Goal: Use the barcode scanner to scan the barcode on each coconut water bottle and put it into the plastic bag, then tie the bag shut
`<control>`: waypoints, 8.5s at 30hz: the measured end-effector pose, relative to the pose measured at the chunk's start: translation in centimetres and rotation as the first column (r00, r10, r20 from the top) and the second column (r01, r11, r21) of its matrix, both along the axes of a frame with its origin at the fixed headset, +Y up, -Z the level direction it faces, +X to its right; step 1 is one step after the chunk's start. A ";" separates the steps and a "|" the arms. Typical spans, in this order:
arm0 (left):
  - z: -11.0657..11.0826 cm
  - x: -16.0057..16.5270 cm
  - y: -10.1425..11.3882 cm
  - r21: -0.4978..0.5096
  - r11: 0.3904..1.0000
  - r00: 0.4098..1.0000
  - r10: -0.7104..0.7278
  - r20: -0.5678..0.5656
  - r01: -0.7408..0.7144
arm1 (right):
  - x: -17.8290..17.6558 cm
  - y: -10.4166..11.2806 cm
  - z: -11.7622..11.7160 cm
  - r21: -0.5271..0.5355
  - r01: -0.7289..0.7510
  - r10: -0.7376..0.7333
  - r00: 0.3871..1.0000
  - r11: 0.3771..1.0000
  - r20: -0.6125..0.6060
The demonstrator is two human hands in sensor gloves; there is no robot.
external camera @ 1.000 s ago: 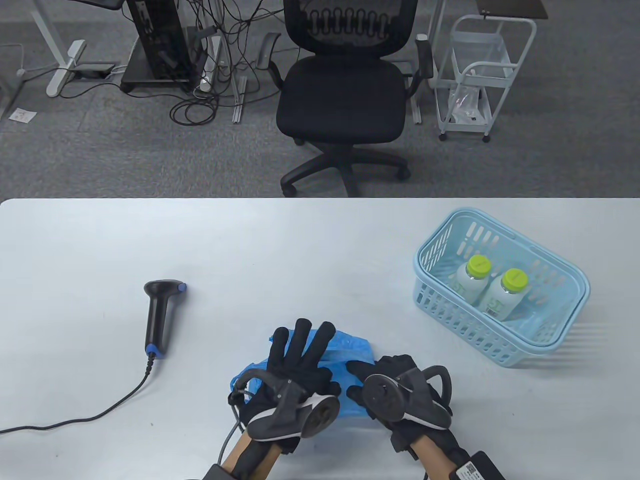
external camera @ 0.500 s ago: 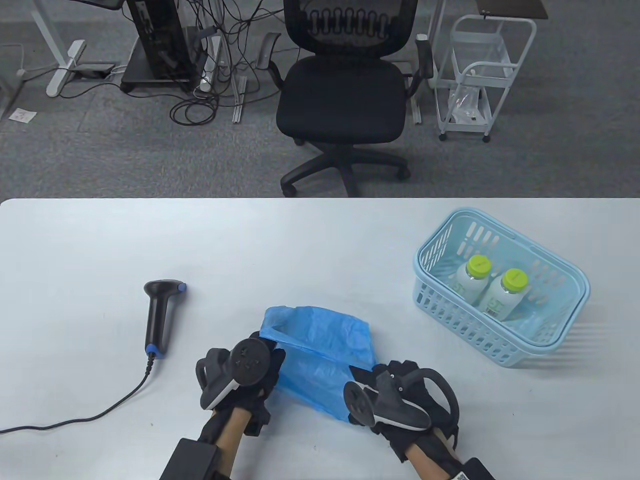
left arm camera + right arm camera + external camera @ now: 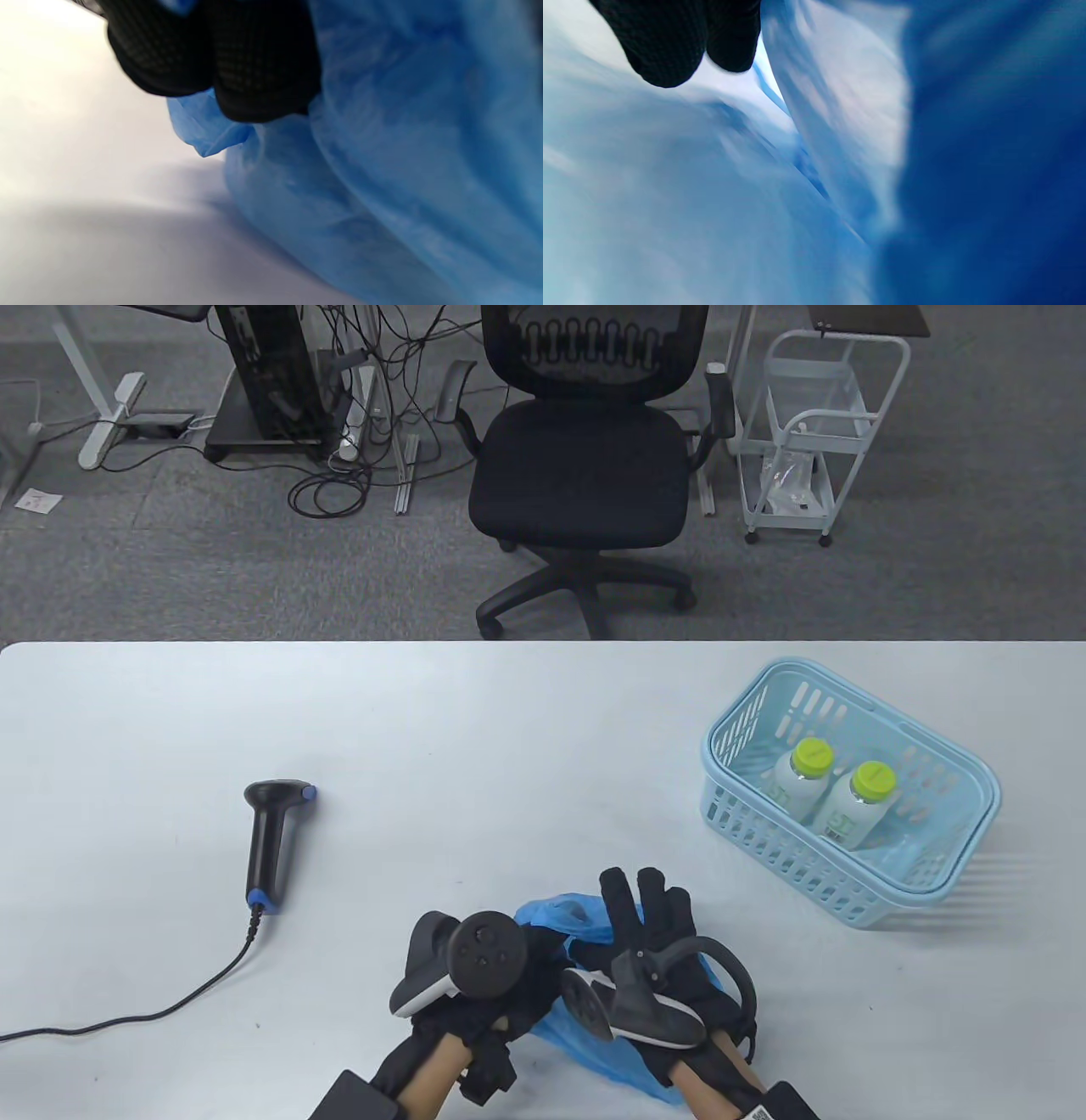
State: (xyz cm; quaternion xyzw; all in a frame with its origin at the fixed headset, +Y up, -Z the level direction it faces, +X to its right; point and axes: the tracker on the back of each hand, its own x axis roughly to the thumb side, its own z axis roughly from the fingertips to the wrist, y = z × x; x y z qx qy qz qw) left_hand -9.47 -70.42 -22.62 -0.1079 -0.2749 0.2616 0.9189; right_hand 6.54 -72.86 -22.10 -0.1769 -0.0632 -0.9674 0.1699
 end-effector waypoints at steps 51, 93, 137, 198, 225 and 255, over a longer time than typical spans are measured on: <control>-3.7 -4.1 -3.1 -0.101 0.623 0.629 -0.777 0.027 0.775 | 2.9 2.3 0.8 -0.124 0.016 -0.010 0.999 0.992 0.043; -3.9 -2.0 -4.2 -0.067 0.701 0.704 -0.708 0.048 0.710 | 4.7 -2.3 -2.3 -0.365 -0.018 0.071 0.989 0.931 0.130; -3.2 -10.3 0.1 -0.041 0.994 0.993 -0.102 -0.053 0.100 | 6.9 0.8 -2.4 -0.119 0.417 -0.403 0.907 0.901 0.125; -11.6 -25.2 -2.5 -0.203 0.979 0.626 -0.177 -0.759 0.031 | 8.4 1.7 0.1 0.128 0.348 -0.368 0.905 0.929 0.214; -1.5 -15.4 2.1 0.138 0.987 0.782 0.154 -0.604 -0.088 | 5.8 1.0 0.0 0.062 0.333 -0.336 0.941 0.941 0.042; 0.3 -15.7 2.3 0.214 0.977 0.824 0.131 -0.551 -0.012 | 18.7 12.5 -16.9 -0.061 0.062 -0.017 0.828 0.996 0.561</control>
